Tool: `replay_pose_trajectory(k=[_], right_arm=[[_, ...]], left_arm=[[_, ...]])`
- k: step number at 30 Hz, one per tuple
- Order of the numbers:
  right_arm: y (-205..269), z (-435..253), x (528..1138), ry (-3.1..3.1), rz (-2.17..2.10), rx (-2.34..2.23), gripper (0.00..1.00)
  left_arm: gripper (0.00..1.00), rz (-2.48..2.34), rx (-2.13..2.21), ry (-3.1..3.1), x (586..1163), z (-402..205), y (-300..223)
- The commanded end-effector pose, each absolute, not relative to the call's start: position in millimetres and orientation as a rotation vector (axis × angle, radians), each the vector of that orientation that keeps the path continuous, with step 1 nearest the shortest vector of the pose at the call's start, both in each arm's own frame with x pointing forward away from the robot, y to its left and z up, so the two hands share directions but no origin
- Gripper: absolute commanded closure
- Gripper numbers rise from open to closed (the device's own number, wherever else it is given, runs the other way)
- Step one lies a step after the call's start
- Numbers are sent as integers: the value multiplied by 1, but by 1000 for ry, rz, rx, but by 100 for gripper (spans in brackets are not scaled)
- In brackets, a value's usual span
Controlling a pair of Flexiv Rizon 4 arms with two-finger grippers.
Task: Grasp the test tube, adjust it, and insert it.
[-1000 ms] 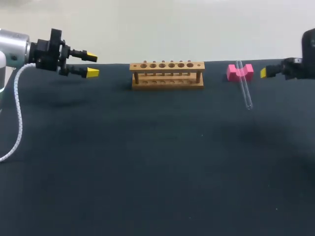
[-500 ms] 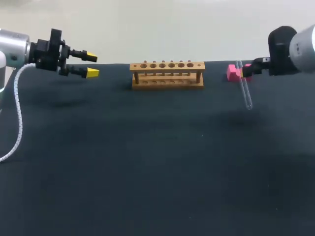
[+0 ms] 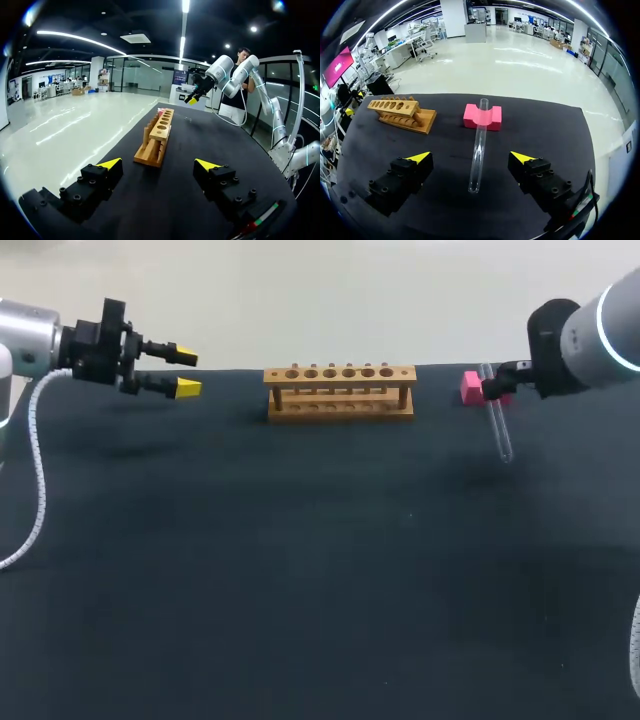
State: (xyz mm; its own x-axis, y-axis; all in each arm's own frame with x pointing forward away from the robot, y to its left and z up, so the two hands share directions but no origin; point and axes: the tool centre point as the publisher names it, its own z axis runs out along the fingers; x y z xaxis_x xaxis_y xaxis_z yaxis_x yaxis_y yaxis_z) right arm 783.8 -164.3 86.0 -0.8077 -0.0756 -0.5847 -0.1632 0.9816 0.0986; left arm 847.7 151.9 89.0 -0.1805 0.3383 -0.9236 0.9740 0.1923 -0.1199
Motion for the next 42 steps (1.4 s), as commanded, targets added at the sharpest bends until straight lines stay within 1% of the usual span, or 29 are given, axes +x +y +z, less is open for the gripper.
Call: replay_pose_trajectory(k=[1,15,18,23,42], right_arm=[[-162,83,781,2123,167,-102,0],[-162,83,781,2123,167,-102,0],[-164,75,784,2052,93,-146,0],[-162,66,789,1927,95,-177,0],[-165,70,792,1636,99,-236,0]], left_arm=[[0,-997,1259,1662,847,88,152],[0,-997,1259,1662,847,88,152],[0,-997,1259,1662,847,88,152],[0,-997,1259,1662,847,88,152],[0,-997,1259,1662,847,88,152]])
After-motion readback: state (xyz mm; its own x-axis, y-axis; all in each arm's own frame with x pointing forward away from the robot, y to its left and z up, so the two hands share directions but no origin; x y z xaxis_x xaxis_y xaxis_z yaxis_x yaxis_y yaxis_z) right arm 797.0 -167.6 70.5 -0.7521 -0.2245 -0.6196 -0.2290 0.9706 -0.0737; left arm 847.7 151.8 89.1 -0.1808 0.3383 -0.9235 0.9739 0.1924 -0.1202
